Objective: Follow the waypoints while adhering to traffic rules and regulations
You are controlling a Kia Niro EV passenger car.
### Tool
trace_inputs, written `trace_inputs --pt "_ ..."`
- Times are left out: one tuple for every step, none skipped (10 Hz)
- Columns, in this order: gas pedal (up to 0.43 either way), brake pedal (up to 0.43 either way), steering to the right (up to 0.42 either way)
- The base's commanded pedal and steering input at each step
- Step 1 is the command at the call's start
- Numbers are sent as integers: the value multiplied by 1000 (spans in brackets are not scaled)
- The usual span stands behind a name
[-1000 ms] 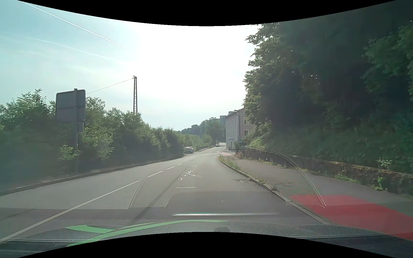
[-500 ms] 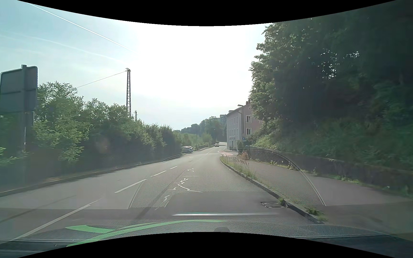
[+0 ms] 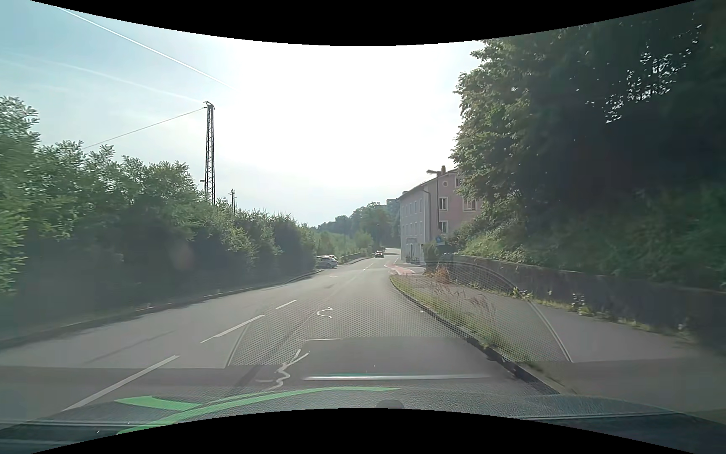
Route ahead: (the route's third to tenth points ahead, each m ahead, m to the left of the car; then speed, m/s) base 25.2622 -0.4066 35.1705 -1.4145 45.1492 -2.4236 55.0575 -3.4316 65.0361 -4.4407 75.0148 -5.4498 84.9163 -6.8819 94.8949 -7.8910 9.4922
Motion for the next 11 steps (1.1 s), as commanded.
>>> trace_inputs --pt "260 0 1" --pt "260 0 4" --pt "248 0 4" --pt "248 0 5" --pt "248 0 5" --pt "248 0 6" --pt "209 0 6" --pt "209 0 8" --pt "197 0 10" --pt "197 0 10" --pt "197 0 10"
